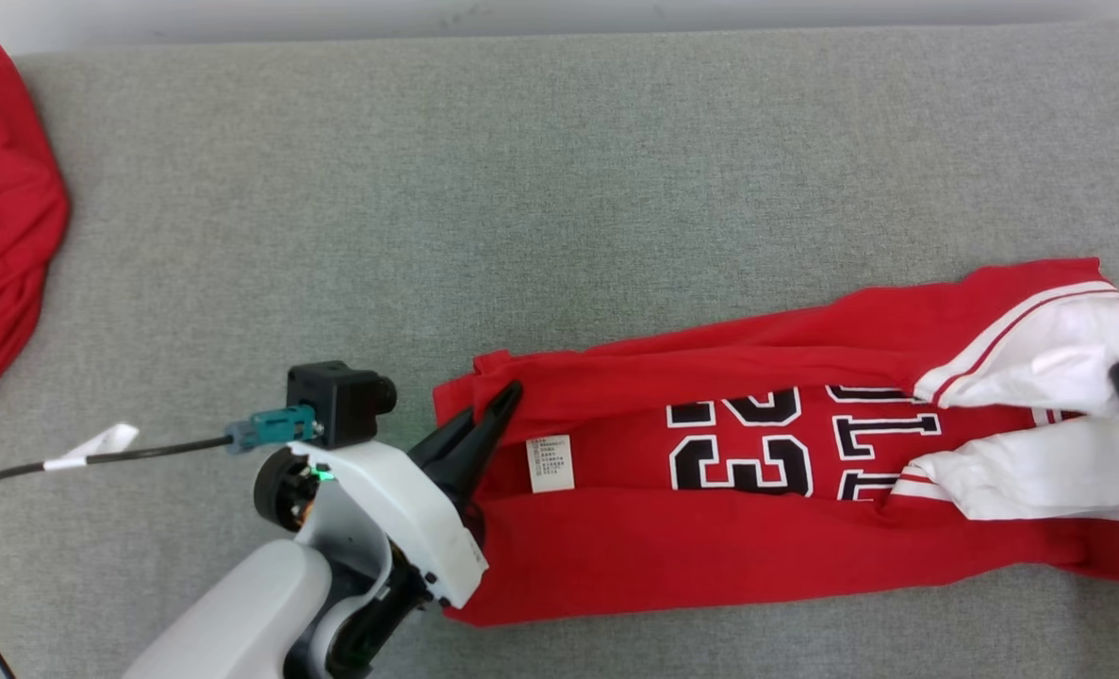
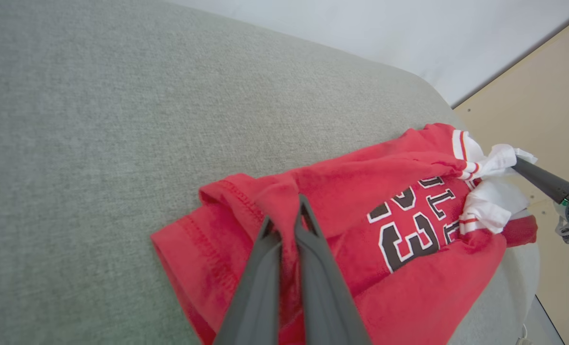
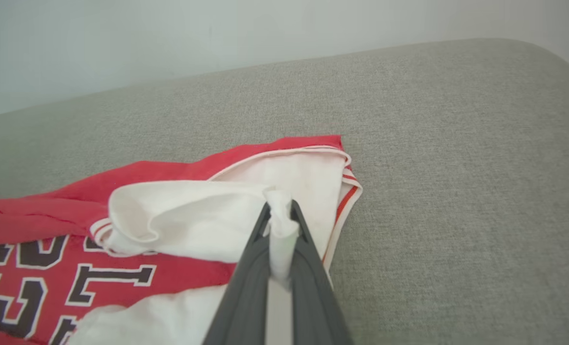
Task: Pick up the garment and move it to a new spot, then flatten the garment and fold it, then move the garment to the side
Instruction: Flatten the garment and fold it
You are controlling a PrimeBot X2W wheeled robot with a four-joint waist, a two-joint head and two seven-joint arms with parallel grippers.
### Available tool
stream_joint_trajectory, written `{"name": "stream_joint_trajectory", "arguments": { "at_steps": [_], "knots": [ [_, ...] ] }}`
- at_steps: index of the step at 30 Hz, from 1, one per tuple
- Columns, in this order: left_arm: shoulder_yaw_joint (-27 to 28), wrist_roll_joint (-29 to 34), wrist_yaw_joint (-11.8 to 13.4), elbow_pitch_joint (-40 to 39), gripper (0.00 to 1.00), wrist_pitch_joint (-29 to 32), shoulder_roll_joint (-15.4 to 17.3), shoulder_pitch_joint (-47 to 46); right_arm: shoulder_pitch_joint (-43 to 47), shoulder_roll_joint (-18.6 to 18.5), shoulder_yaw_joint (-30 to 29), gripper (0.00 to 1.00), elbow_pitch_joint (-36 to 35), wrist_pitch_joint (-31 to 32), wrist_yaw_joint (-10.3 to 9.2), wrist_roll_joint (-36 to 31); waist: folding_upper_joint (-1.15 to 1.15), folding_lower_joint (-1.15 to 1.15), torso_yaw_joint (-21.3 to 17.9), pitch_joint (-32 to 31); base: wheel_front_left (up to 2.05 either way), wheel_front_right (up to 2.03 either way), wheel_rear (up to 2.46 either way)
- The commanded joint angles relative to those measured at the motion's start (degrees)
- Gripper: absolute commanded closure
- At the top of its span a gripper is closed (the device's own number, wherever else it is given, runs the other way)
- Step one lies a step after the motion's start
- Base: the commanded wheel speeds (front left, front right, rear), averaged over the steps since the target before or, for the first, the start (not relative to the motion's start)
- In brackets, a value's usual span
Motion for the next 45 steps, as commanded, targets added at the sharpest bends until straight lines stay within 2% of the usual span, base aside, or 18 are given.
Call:
{"name": "stream_joint_trajectory", "arguments": {
  "at_steps": [1, 2, 7, 12, 17, 22, 25, 27, 31, 38, 45],
  "knots": [
    [-0.07, 1.06, 0.42, 0.44, 0.0, -0.61, 0.74, 1.01, 1.52, -0.44, 0.55, 0.28, 0.42, 0.7, -0.12, 0.29, 0.0, 0.0, 0.05, -0.14, 0.0, 0.0, 0.0],
    [-0.21, 1.24, 0.7, 0.63, 0.0, -0.61, 0.9, 1.3, 1.83, -0.74, 1.1, 0.0, 0.2, 1.26, -0.12, 0.62, 0.0, 0.0, 0.03, -0.26, 0.0, 0.0, 0.0],
    [-0.11, 3.01, 1.77, 0.46, 0.0, -3.58, 1.71, 3.75, 3.99, -2.32, 0.67, 0.0, -0.9, 2.6, -0.12, 2.36, 0.0, 0.0, -0.34, -1.89, 0.0, 0.0, 0.0],
    [0.77, 7.58, 4.22, 0.26, 0.0, -12.75, 2.11, 7.07, 5.82, -3.44, -2.34, 0.0, -2.5, 2.7, -0.12, 4.24, 0.0, 0.0, -0.54, -3.85, 0.0, 0.0, 0.0],
    [1.8, 12.24, 6.83, 1.45, 0.0, -19.7, 0.48, 11.37, 7.43, -2.15, -6.38, 0.0, -1.25, 4.12, -0.12, 3.47, 0.0, 0.0, -0.36, -6.37, 0.0, 0.0, 0.0],
    [5.0, 17.89, 8.8, 0.36, 0.0, -20.57, -1.85, 14.95, 7.28, -0.09, -8.62, 0.0, 0.12, 6.37, -0.12, 2.56, 0.0, 0.0, -0.21, -8.44, 0.0, 0.0, 0.0],
    [9.51, 23.31, 9.88, -2.08, 0.0, -20.51, -4.49, 19.58, 5.25, 2.09, -10.26, 0.0, 1.78, 8.24, -0.12, 1.8, 0.0, 0.0, -0.12, -9.24, 0.0, 0.0, 0.0],
    [12.28, 26.62, 9.59, -3.13, 0.0, -20.52, -6.07, 21.93, 3.68, 3.57, -11.23, 0.0, 3.23, 9.24, -0.12, 0.64, 0.0, 0.0, 0.03, -9.53, 0.0, 0.0, 0.0],
    [16.81, 31.44, 7.27, -3.22, 0.0, -20.53, -9.01, 25.88, 0.55, 6.23, -11.77, 0.0, 6.39, 12.19, -0.12, -1.69, 0.0, 0.0, 0.61, -9.6, 0.0, 0.0, 0.0],
    [23.24, 36.07, 1.86, -2.11, 0.0, -20.54, -13.42, 28.43, -3.3, 9.14, -10.91, 0.0, 12.42, 16.66, -0.12, -6.49, 0.0, 0.0, 2.17, -8.98, 0.0, 0.0, 0.0],
    [27.27, 39.28, -2.77, -0.65, 0.0, -20.54, -17.18, 28.65, -5.4, 11.24, -12.0, 0.0, 18.88, 17.75, -0.12, -9.65, 0.0, 0.0, 3.63, -7.99, 0.0, 0.0, 0.0]
  ]
}}
